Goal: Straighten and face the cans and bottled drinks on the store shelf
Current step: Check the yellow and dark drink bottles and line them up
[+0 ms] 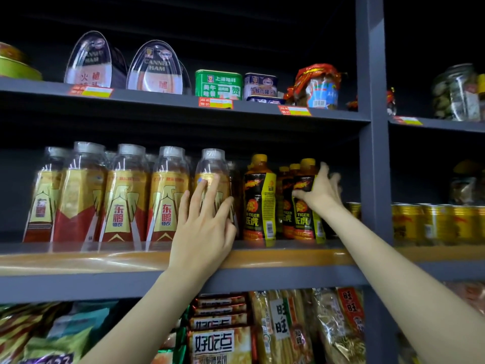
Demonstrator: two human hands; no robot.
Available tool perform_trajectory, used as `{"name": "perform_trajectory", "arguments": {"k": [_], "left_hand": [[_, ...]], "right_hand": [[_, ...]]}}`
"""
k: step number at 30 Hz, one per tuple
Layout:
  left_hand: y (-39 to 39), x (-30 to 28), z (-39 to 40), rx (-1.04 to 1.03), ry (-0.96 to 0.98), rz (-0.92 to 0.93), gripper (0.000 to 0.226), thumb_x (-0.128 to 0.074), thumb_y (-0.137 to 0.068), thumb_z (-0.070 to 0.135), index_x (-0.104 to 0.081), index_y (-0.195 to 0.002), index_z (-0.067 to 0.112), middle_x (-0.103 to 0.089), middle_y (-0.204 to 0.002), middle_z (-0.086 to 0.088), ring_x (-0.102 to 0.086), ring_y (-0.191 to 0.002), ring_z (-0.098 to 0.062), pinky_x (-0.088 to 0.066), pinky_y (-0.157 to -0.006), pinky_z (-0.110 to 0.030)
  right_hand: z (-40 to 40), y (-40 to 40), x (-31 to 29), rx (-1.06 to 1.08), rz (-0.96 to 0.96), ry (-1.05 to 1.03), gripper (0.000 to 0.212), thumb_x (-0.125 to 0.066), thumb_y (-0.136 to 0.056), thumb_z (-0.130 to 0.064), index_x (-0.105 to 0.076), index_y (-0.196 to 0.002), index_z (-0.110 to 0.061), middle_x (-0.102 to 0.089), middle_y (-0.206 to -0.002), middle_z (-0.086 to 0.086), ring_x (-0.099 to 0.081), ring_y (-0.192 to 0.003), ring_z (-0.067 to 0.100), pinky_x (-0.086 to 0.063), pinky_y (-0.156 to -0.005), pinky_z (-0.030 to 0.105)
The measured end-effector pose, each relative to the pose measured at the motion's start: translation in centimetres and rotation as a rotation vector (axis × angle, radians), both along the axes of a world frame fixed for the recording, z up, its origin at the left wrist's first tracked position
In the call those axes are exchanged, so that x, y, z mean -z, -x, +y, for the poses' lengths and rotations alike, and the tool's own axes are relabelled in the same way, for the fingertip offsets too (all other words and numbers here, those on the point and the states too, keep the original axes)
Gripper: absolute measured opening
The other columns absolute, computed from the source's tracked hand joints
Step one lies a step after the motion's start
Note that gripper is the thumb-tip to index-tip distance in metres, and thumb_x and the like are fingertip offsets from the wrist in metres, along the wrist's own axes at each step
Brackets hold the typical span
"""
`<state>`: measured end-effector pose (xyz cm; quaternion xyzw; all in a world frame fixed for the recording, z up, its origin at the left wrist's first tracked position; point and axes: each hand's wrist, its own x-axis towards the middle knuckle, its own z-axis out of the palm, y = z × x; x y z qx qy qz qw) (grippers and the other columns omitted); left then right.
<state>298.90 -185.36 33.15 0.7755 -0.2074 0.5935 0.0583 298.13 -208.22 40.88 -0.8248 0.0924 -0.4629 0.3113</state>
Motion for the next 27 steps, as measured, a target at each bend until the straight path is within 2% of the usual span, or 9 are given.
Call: {"name": "perform_trajectory", "arguments": {"k": [3, 7, 9, 12, 15, 18, 23, 25, 27], "left_hand": [[0.1, 0.0, -0.1, 0.010, 0.023, 0.010, 0.047, -0.033, -0.085, 0.033, -0.062, -0.117, 0.014, -0.039, -0.145, -0.015, -0.037, -0.133, -0.035, -0.031, -0.105, -0.052], [0.0, -0.1, -0.1, 0.045, 0.010, 0.046, 0.050, -0.031, -0.086, 0.032, -0.059, -0.122, 0.012, -0.035, -0.147, -0.017, -0.032, -0.135, -0.037, -0.036, -0.103, -0.048], [-0.1, -0.1, 0.0, 0.058, 0.005, 0.053, 0.050, -0.031, -0.085, 0.032, -0.059, -0.121, 0.012, -0.034, -0.147, -0.016, -0.032, -0.135, -0.037, -0.037, -0.102, -0.046], [-0.1, -0.3, 0.1, 0.069, 0.007, 0.044, 0.049, -0.031, -0.085, 0.032, -0.060, -0.120, 0.013, -0.036, -0.146, -0.015, -0.033, -0.134, -0.037, -0.039, -0.100, -0.046], [0.1, -0.3, 0.1, 0.072, 0.008, 0.069, 0.049, -0.032, -0.084, 0.032, -0.061, -0.119, 0.013, -0.039, -0.145, -0.015, -0.036, -0.132, -0.037, -0.041, -0.098, -0.046], [0.7, -0.6, 0.0, 0.062, 0.004, 0.096, 0.051, -0.032, -0.084, 0.032, -0.057, -0.122, 0.010, -0.041, -0.143, -0.017, -0.039, -0.130, -0.037, -0.041, -0.098, -0.048], [3.3, 0.0, 0.5, 0.160, -0.058, -0.019, 0.047, -0.036, -0.085, 0.026, -0.052, -0.124, 0.007, -0.046, -0.138, -0.016, -0.038, -0.128, -0.027, -0.021, -0.108, -0.039], [4.9, 0.4, 0.3, 0.321, 0.036, 0.036, 0.047, -0.036, -0.089, 0.030, -0.048, -0.129, 0.010, -0.040, -0.142, -0.010, -0.032, -0.132, -0.018, -0.020, -0.110, -0.029], [7.1, 0.5, -0.5, 0.588, 0.194, 0.217, 0.052, -0.038, -0.094, 0.042, -0.036, -0.139, 0.017, -0.032, -0.145, 0.002, -0.023, -0.133, -0.004, -0.018, -0.108, -0.018]], "right_hand": [[3.0, 0.5, 0.2, -0.165, -0.244, 0.148, 0.083, -0.072, -0.083, -0.025, -0.021, -0.148, -0.020, -0.021, -0.151, 0.014, -0.028, -0.137, 0.032, -0.031, -0.108, 0.040], [6.7, -1.2, 1.2, -0.290, 0.073, 0.108, 0.106, -0.077, -0.077, -0.029, -0.001, -0.151, -0.025, -0.028, -0.150, 0.017, -0.033, -0.136, 0.032, -0.032, -0.107, 0.042], [7.4, -1.9, 1.7, -0.275, 0.069, 0.076, 0.104, -0.078, -0.076, -0.023, -0.004, -0.150, -0.028, -0.036, -0.145, 0.016, -0.039, -0.131, 0.033, -0.037, -0.102, 0.043], [6.8, -0.8, 1.6, -0.326, -0.019, -0.034, 0.099, -0.081, -0.072, -0.018, -0.017, -0.146, -0.032, -0.044, -0.139, 0.011, -0.042, -0.128, 0.031, -0.040, -0.100, 0.045], [5.1, 2.9, 2.6, -0.484, -0.186, -0.009, 0.093, -0.082, -0.070, -0.014, -0.024, -0.141, -0.034, -0.047, -0.128, -0.006, -0.046, -0.123, 0.019, -0.043, -0.101, 0.043], [3.5, 7.2, 4.0, -0.635, -0.382, -0.048, 0.090, -0.081, -0.069, -0.009, -0.029, -0.134, -0.041, -0.046, -0.131, -0.013, -0.049, -0.121, 0.009, -0.045, -0.102, 0.042], [2.9, 11.0, 4.9, -0.723, -0.737, -0.455, 0.086, -0.075, -0.073, 0.000, -0.028, -0.135, -0.039, -0.045, -0.136, -0.006, -0.053, -0.119, 0.006, -0.047, -0.099, 0.035], [2.6, 11.8, 4.3, -0.857, -0.728, -0.664, 0.081, -0.070, -0.078, -0.001, -0.028, -0.138, -0.036, -0.050, -0.133, -0.003, -0.057, -0.116, 0.011, -0.048, -0.099, 0.042], [2.2, 12.0, 3.9, -0.966, -0.660, -0.819, 0.078, -0.069, -0.077, -0.007, -0.030, -0.140, -0.031, -0.056, -0.126, -0.001, -0.058, -0.115, 0.017, -0.045, -0.100, 0.047]]}}
